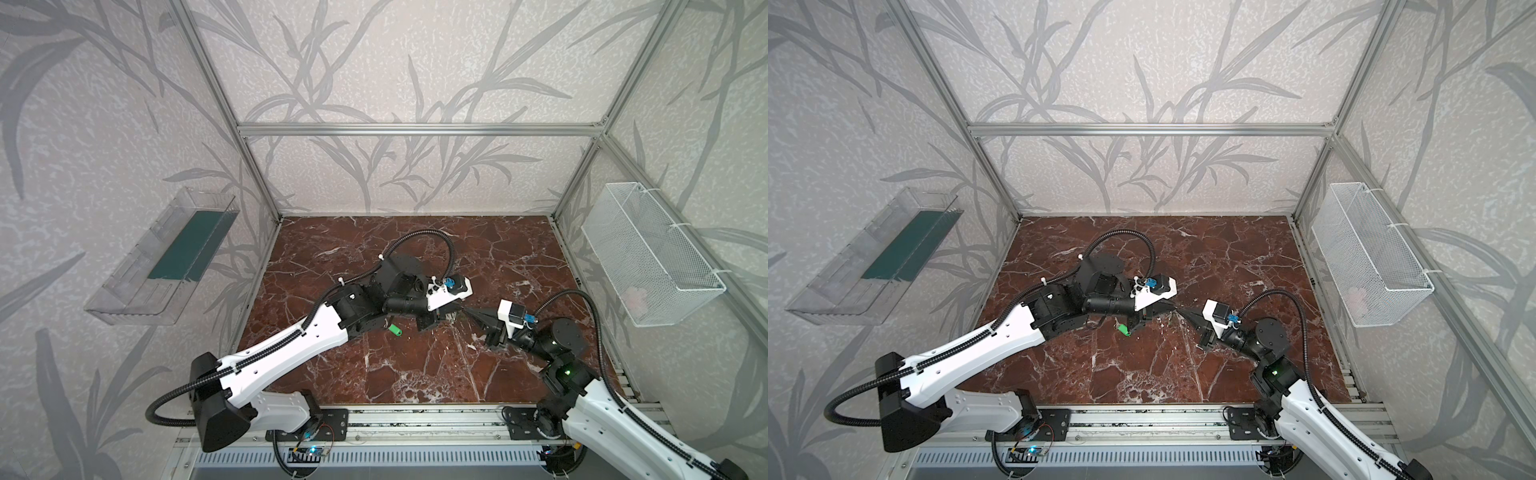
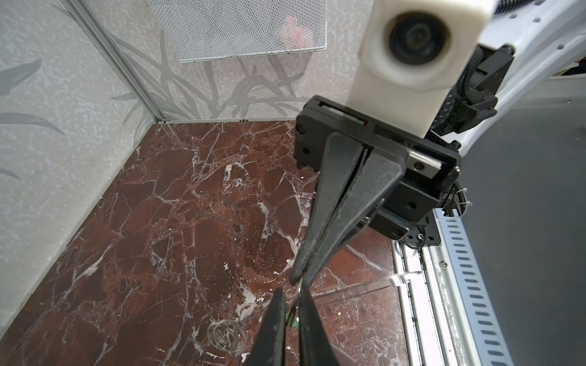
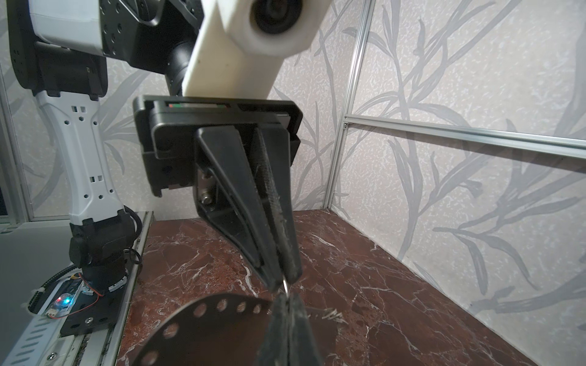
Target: Put the keys on the keyring
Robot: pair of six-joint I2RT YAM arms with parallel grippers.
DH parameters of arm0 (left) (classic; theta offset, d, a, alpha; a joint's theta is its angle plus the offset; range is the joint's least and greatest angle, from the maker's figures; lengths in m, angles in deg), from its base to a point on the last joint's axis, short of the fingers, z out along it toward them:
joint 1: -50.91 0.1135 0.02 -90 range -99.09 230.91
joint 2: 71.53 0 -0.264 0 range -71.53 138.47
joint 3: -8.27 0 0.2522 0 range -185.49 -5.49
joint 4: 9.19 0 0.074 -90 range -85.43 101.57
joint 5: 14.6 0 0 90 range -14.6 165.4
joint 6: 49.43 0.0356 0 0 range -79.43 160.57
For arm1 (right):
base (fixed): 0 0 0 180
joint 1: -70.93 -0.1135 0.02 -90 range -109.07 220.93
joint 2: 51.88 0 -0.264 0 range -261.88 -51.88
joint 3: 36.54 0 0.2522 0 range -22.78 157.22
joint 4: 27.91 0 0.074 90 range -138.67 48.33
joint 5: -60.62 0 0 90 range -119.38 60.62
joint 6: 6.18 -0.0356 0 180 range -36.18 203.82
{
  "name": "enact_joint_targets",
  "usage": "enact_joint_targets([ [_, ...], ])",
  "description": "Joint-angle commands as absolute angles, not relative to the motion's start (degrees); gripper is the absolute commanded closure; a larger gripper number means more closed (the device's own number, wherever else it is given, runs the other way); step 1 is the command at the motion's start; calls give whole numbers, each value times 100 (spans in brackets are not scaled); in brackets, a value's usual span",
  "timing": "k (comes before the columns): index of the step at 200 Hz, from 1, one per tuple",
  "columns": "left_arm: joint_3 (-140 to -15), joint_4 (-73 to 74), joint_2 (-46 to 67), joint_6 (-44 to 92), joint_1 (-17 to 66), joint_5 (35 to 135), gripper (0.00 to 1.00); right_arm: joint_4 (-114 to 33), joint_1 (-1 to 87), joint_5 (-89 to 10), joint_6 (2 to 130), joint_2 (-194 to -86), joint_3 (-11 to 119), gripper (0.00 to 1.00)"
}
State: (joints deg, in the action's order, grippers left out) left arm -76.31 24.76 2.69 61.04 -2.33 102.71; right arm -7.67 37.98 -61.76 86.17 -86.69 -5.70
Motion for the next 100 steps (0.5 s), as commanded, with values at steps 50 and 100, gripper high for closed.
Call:
enact_joint_targets([
  [50,-8475,3388,672,6502,-212,10382,100,-592,3777,-6006,8625,-8527,-524,95],
  [100,-10169,5523,1492,7124,-379,9866,100,-2434,3777,-5597,9567,-7957,-119,75],
])
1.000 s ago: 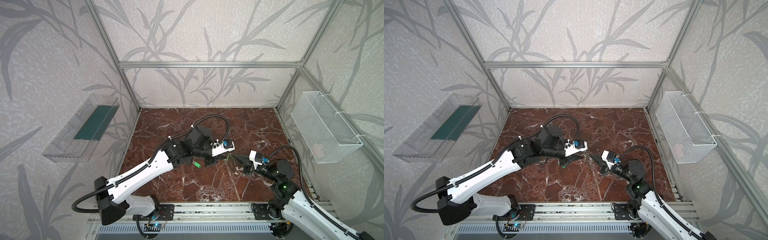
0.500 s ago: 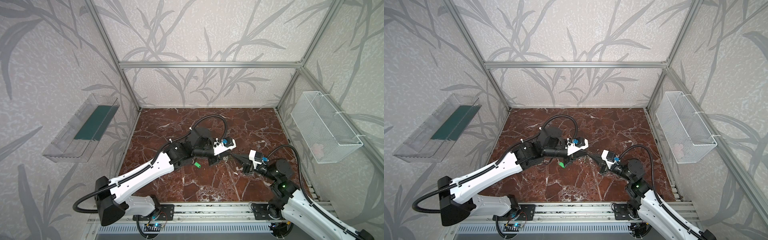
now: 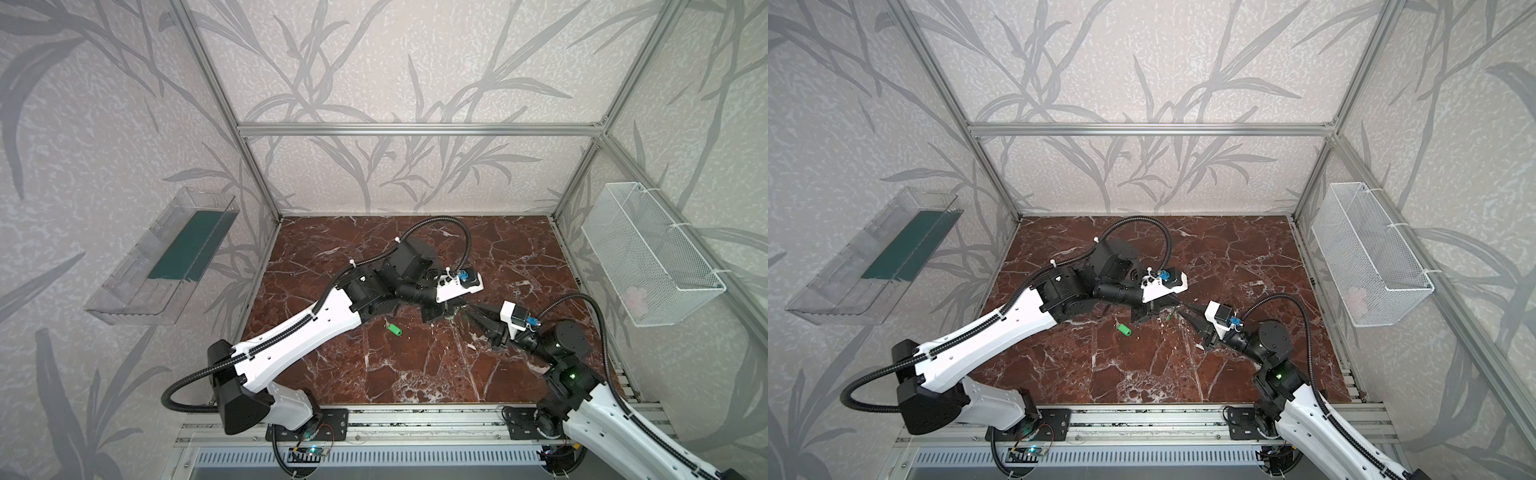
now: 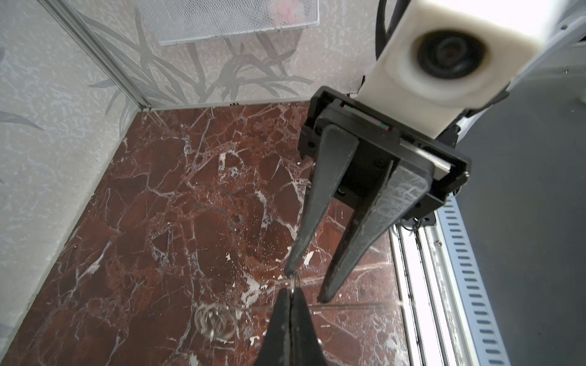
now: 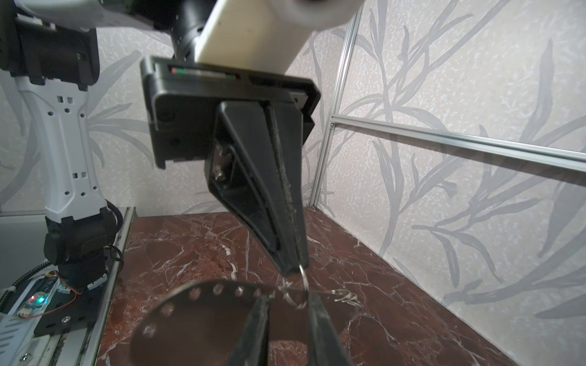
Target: Put the keys on the keyring
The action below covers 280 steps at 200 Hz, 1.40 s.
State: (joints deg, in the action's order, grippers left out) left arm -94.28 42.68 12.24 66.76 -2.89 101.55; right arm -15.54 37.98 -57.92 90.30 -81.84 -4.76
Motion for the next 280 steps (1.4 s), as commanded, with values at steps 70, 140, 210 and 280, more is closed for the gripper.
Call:
enact_joint_targets([
  [70,-11484,6798,2221,7393,-767,9119,100,-2431,3777,-5656,9444,-7992,-73,76],
  [140,-11744,6918,2315,7559,-1115,8530,100,-2124,3774,-5779,9101,-8177,-145,80],
  [210,-11895,7006,2405,7688,-1332,8011,100,-1752,3777,-6089,8850,-8265,-199,82],
  [280,-11887,6924,2357,7720,-1369,7635,100,-2628,3779,-5791,9249,-8038,-86,81],
])
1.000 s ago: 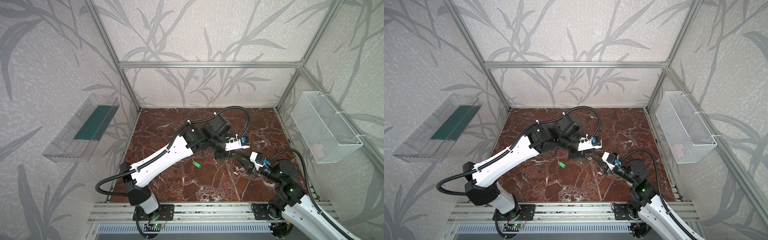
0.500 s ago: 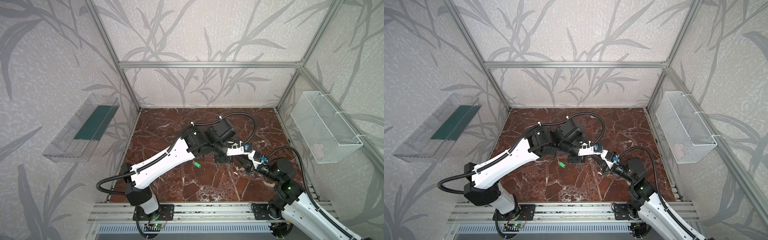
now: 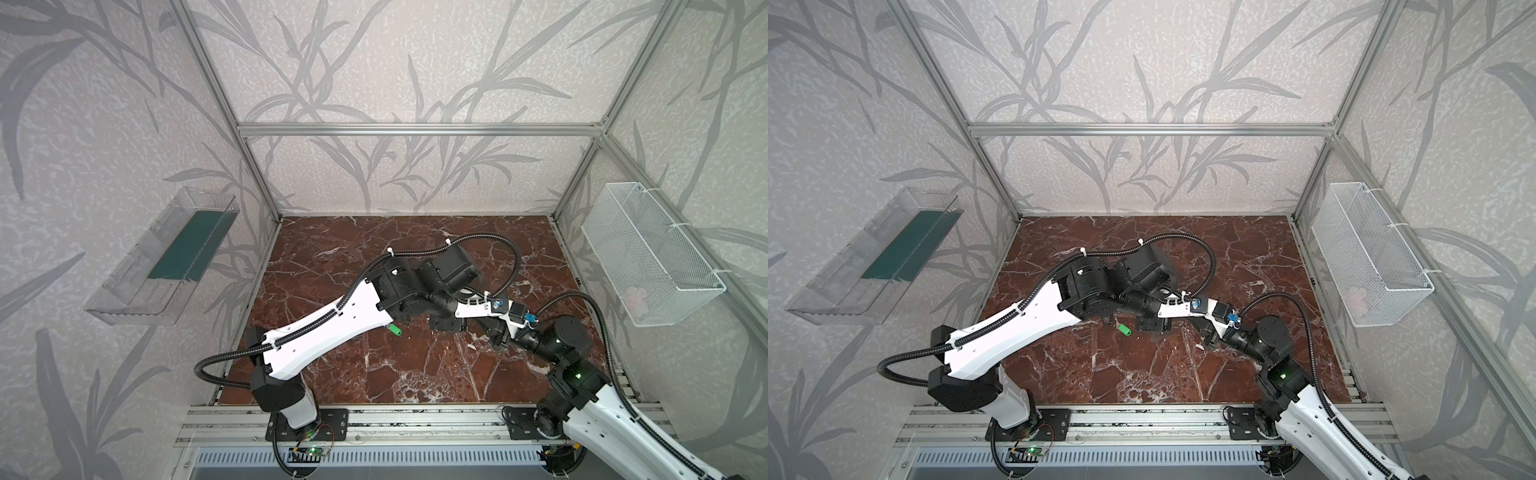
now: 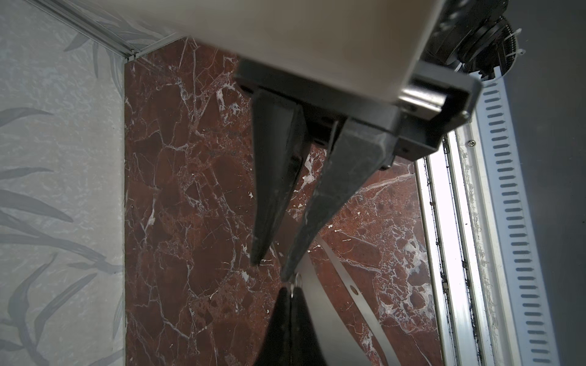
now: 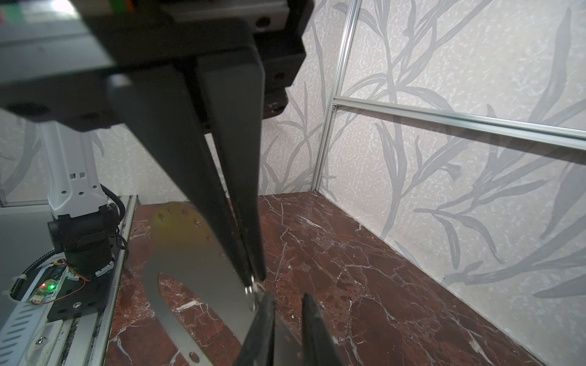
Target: Put the keys on the keyring
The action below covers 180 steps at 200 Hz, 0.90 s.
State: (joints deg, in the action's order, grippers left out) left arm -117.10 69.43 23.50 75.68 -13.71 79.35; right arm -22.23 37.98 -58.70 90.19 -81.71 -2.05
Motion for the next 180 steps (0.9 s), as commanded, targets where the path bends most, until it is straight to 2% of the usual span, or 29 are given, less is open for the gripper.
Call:
enact_joint_targets([
  [1,-11887,6925,2353,7721,-1369,7631,100,-2655,3779,-5784,9255,-8037,-79,81],
  [42,-11900,6839,2367,7713,-1378,7601,100,-2491,3777,-6012,9190,-8096,-87,81],
  [109,-11885,6739,2417,7688,-1391,7672,100,-1267,3774,-6135,8715,-8576,-245,81],
  [180,-11795,6651,2391,7757,-1387,7743,100,-1017,3772,-6146,8602,-8611,-300,89],
])
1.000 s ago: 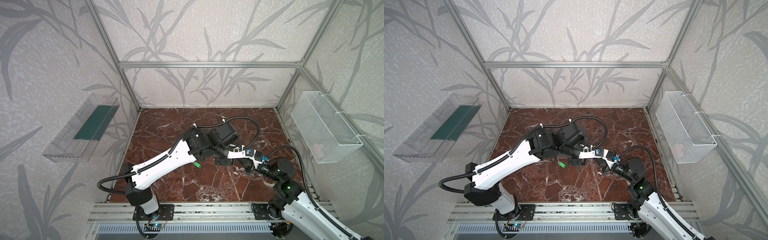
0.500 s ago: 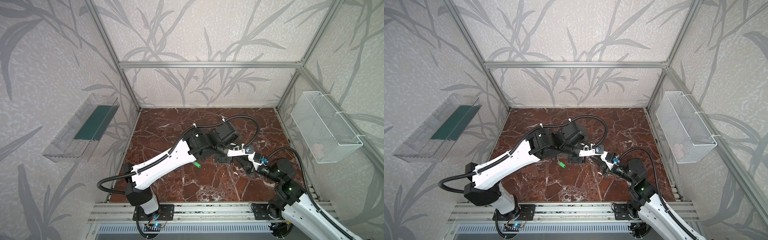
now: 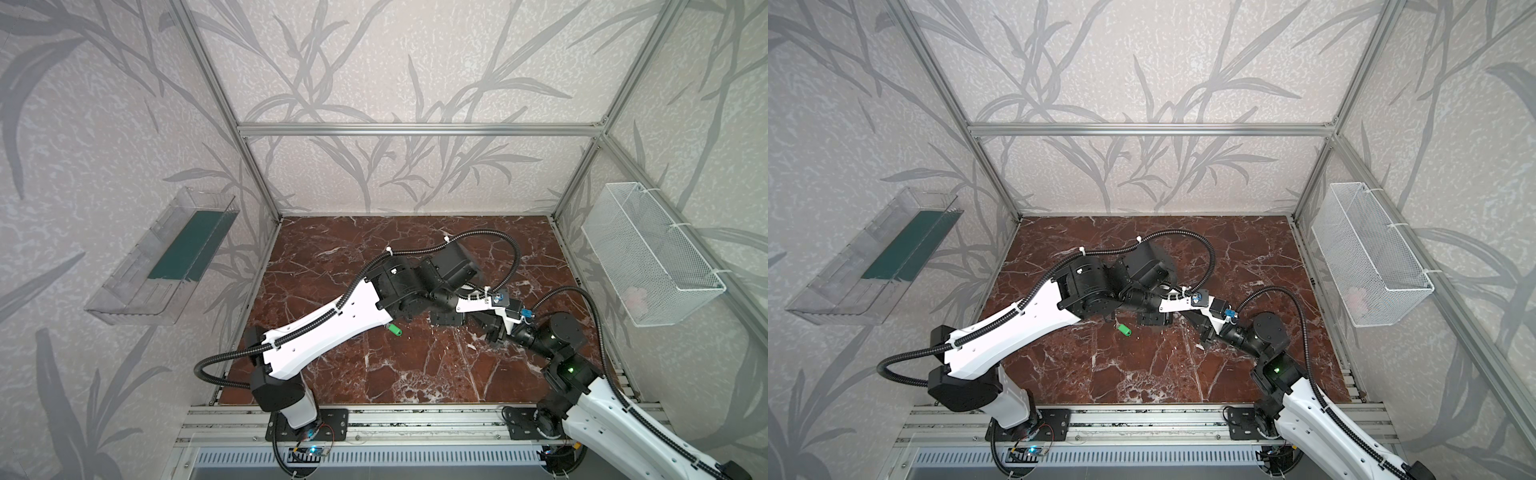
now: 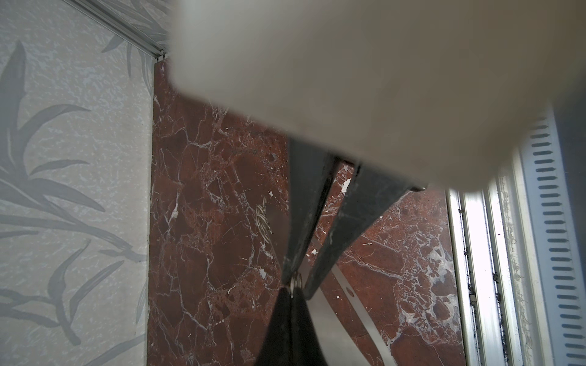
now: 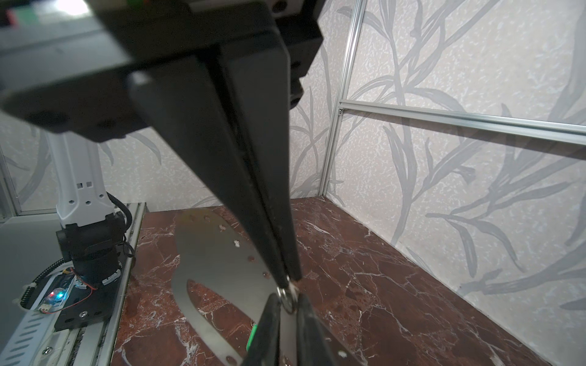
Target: Put the keys on the keyring
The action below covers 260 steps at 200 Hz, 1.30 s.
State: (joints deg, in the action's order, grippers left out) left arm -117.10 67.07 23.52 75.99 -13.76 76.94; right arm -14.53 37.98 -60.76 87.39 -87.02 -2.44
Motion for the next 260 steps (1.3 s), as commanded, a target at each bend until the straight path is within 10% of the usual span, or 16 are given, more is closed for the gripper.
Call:
enact_joint_targets([
  [1,-11797,6648,2392,7752,-1387,7743,100,-1017,3772,-6146,8602,-8611,-300,89],
  [82,-11370,6261,2148,7636,-1371,7869,100,-533,3777,-6312,8288,-8734,-414,100],
  [138,-10151,4918,1164,6975,-867,8180,58,-236,3780,-6278,8103,-8861,-533,100],
  [260,-6685,1629,-594,4720,-195,9779,61,789,3797,-6415,7656,-9371,-354,100],
])
